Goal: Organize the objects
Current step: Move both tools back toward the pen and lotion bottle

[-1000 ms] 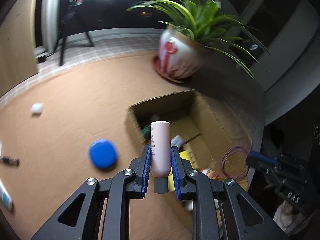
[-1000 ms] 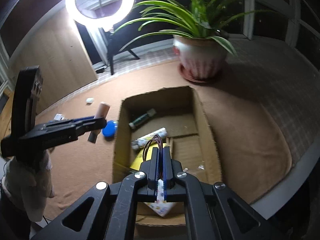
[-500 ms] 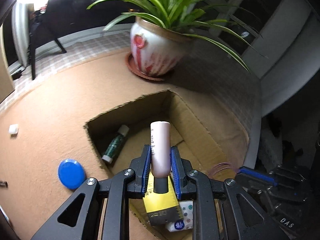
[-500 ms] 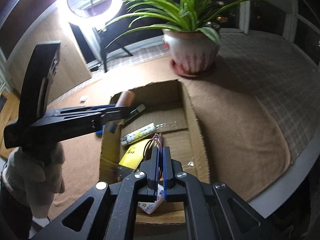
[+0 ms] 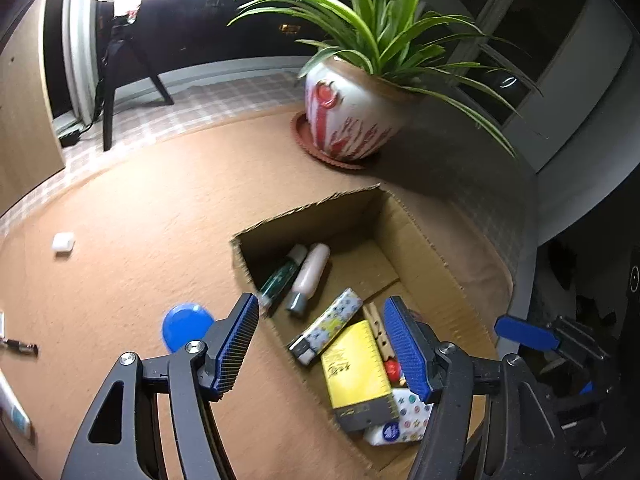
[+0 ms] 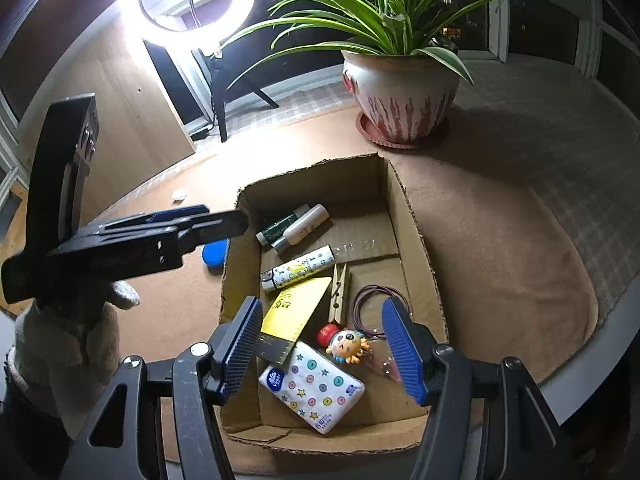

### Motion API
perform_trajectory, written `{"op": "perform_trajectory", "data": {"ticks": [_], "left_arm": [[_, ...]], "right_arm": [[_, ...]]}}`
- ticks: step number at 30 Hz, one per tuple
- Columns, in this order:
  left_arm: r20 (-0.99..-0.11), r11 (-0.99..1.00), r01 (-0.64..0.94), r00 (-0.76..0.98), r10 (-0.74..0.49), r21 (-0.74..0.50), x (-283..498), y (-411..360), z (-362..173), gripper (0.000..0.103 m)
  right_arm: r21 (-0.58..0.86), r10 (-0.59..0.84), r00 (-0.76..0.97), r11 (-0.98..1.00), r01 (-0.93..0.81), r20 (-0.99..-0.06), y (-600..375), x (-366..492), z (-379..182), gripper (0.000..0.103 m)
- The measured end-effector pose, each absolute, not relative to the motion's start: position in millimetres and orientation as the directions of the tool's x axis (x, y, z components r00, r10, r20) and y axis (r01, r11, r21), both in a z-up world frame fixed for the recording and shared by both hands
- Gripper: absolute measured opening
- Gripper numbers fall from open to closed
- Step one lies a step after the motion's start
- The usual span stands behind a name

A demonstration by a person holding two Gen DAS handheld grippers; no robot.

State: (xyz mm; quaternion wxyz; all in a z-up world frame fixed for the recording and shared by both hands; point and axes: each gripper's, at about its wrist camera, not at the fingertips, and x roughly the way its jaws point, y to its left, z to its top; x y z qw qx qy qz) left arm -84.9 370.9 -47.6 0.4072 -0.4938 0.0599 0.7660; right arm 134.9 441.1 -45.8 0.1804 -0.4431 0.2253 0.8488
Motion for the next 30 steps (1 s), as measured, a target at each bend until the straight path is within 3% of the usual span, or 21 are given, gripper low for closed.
{"op": "perform_trajectory", "data": {"ticks": [11, 30], "left_arm": [[-0.823, -0.729, -0.609, -0.209, 0.527, -0.312, -94.0, 316.0, -56.6, 0.069], [-0.861, -0.873, -0.349, -0.259, 0.438, -0.339, -102.8, 144.3, -98.5, 0.070]], "right_arm": [[0.235, 0.057, -0.548, -0.863, -0.448, -0.834, 418.7, 115.5, -46.1, 0.058], [0.327, -0.122, -0.559, -0.901, -0.284, -0.820, 360.8, 28.6, -53.7, 0.058]]}}
